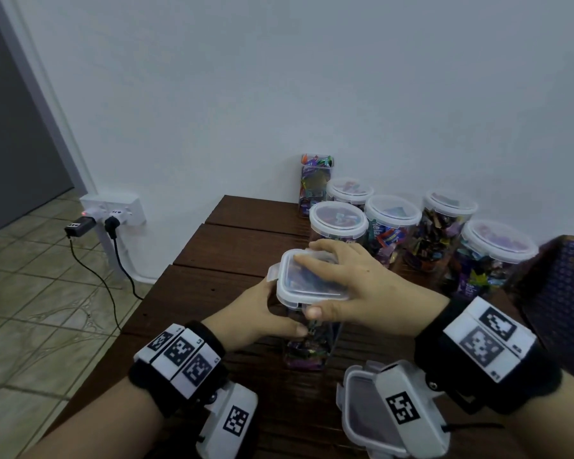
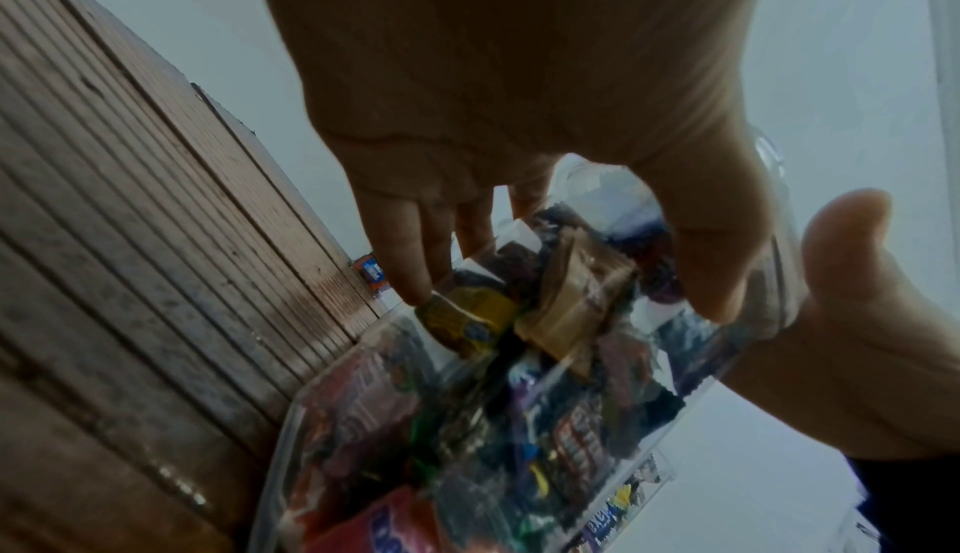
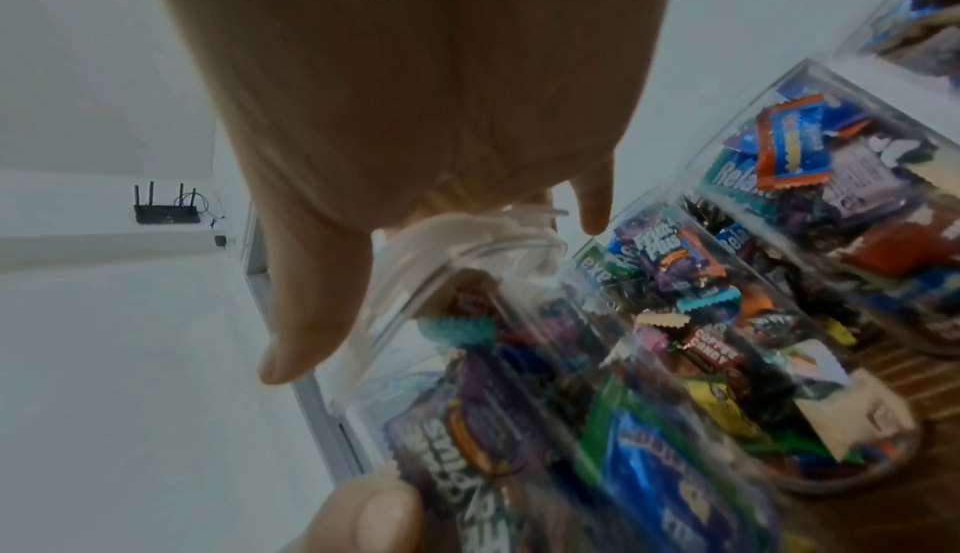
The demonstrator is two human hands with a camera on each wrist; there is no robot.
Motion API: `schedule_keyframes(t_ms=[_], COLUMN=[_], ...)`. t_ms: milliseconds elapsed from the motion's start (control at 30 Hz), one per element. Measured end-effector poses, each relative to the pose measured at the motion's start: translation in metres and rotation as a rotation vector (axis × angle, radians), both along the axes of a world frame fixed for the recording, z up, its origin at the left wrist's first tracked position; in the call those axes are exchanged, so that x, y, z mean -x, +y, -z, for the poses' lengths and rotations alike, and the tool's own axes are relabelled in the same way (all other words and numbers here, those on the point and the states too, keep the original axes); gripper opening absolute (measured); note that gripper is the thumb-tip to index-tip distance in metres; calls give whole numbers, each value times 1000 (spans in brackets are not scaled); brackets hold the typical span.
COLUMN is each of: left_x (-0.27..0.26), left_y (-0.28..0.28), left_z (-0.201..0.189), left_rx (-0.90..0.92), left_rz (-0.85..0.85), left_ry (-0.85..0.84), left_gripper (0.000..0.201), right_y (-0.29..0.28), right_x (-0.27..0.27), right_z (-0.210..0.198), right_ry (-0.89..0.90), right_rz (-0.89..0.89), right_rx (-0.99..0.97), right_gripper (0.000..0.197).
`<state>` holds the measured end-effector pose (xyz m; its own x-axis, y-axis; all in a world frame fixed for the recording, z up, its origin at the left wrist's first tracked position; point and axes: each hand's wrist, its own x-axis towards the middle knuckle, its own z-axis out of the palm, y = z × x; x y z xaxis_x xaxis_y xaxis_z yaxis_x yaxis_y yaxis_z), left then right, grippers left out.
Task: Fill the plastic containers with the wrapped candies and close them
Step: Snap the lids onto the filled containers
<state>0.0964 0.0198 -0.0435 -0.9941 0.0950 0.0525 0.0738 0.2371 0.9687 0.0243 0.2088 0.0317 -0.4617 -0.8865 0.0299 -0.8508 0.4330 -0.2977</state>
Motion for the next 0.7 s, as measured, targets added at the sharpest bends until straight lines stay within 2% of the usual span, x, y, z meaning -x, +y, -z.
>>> schedule_keyframes(t_ms=[67,167,333,400,567,700], left_x=[0,-1,0,0,-1,-1], left_y=[1,4,0,1,1,0], left_z=[-2,-5,0,1,3,3], left_rx=[-8,-12,8,10,-13,-9], left_rz=[10,29,-11,-11,-21,-26], left_ry=[-10,-6,13,12,2,6], left_gripper=[82,62,85,86,84,82], right_y=[0,0,2,3,8,8], right_x=[-2,-4,-1,0,2,1], right_z=[0,-1,-1,-2,3,5], right_ry=[29,92,29,-14,-40,-80], right_rz=[5,-11,-4,6,-4,4], right_rx=[32,5,24,18,2,26], right_gripper=[100,95,93,85,84,95])
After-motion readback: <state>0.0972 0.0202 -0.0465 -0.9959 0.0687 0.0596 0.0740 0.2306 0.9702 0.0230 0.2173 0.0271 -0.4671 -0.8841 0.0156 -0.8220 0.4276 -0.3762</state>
